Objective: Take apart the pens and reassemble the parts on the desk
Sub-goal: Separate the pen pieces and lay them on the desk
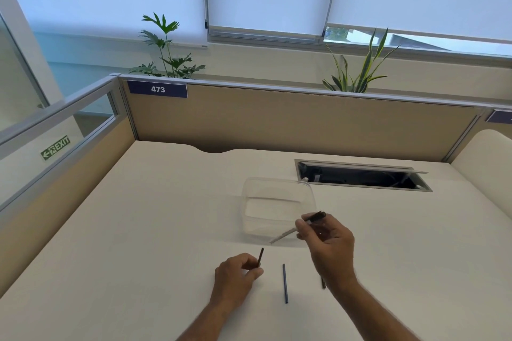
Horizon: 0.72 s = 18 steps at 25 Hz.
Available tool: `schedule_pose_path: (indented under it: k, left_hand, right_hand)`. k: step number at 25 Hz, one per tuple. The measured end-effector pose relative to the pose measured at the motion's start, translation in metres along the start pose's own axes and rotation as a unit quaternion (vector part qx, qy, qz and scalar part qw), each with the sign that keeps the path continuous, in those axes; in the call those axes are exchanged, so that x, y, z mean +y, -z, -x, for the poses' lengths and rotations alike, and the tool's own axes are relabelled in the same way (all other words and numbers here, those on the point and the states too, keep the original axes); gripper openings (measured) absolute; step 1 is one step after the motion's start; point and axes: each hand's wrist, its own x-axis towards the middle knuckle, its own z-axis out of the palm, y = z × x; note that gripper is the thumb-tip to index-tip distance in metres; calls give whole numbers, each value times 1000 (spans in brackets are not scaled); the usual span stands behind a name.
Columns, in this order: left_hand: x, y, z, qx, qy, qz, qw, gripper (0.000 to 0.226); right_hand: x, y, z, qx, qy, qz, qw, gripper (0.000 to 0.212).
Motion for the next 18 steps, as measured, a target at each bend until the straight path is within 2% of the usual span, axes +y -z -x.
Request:
schedule_pose_path:
  k: [4, 6, 9, 12, 15, 17, 18]
  left_hand:
    - [18, 3, 2, 9, 37, 174, 984, 6]
    - [32, 3, 4, -15, 62, 274, 960, 5]
    - [50, 4, 5, -75, 96, 412, 903, 13]
    - [58, 4, 3, -84, 97, 470, 873, 29]
    - [62, 3, 1, -28, 74, 451, 889, 21]
    - [62, 3, -1, 6, 44, 414, 909, 9]
    - [62, 3, -1, 17, 25, 389, 921, 9]
  right_hand:
    - [13, 4, 6, 47, -80, -41, 995, 18]
    - [21, 3, 12, 60, -142, -90, 984, 18]
    - [29, -2, 25, 60, -225, -180, 956, 21]
    - [34, -5, 35, 26, -257, -193, 947, 19]
    - [37, -5, 37, -46, -240, -71, 967, 15]
    - [34, -4, 34, -67, -199, 13, 978, 12]
    - [30, -4, 31, -68, -182, 21, 981, 11]
